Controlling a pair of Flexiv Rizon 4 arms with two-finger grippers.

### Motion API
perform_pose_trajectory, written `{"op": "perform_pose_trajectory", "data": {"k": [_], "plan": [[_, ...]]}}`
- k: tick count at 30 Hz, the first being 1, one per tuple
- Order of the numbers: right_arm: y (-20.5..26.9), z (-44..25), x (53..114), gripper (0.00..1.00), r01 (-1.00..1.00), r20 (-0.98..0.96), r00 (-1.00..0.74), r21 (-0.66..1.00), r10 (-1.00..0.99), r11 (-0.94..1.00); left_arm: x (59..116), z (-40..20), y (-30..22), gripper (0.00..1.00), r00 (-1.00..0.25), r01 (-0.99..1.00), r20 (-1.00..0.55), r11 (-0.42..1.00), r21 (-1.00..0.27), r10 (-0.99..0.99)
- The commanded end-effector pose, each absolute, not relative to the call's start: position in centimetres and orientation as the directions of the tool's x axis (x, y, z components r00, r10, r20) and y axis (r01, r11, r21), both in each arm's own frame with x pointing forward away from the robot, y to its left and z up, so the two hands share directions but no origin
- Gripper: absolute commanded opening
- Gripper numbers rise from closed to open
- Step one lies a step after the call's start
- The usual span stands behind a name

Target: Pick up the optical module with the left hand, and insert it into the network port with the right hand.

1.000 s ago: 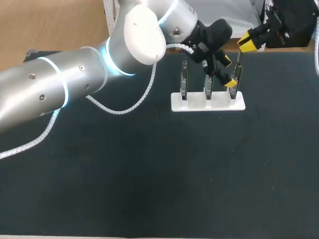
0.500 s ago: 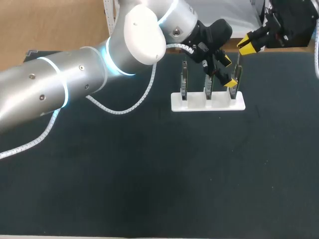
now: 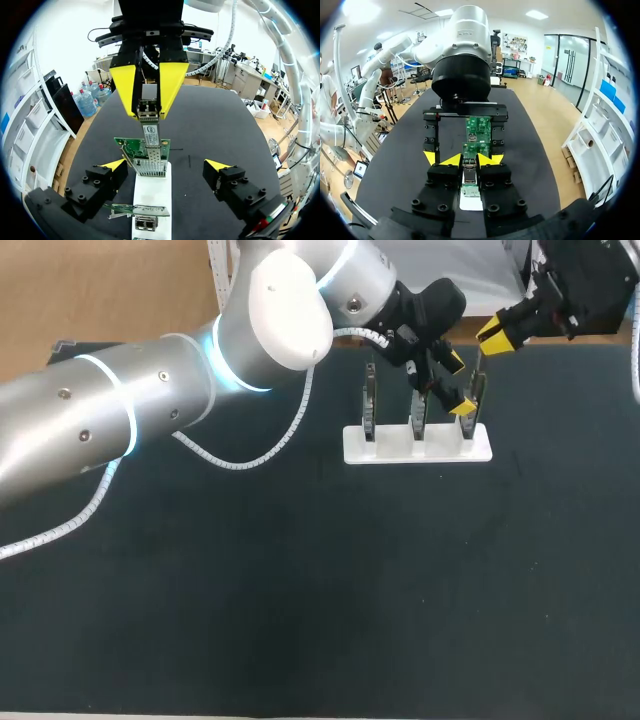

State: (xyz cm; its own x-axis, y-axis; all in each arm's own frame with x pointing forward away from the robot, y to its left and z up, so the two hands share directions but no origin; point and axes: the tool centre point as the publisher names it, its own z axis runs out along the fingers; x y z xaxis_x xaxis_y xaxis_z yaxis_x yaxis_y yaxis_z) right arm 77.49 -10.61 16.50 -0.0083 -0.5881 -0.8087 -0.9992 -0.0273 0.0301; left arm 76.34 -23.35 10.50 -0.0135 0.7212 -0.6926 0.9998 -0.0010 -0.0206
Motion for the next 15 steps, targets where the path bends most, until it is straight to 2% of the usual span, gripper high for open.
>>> {"op": "perform_pose_trajectory", "data": {"k": [1, 15], "plan": [[-10.63, 16.21, 77.40, 0.00, -0.999, -0.811, -0.016, 0.033, -0.585, -0.020, 76.54, 10.55, -23.49, 1.00, -0.015, 1.000, -0.689, -0.002, -0.024, 0.725], [-10.53, 16.03, 77.52, 0.00, -0.999, -0.814, -0.026, 0.038, -0.580, -0.009, 76.54, 10.55, -23.49, 1.00, -0.015, 1.000, -0.689, -0.002, -0.024, 0.725]]}}
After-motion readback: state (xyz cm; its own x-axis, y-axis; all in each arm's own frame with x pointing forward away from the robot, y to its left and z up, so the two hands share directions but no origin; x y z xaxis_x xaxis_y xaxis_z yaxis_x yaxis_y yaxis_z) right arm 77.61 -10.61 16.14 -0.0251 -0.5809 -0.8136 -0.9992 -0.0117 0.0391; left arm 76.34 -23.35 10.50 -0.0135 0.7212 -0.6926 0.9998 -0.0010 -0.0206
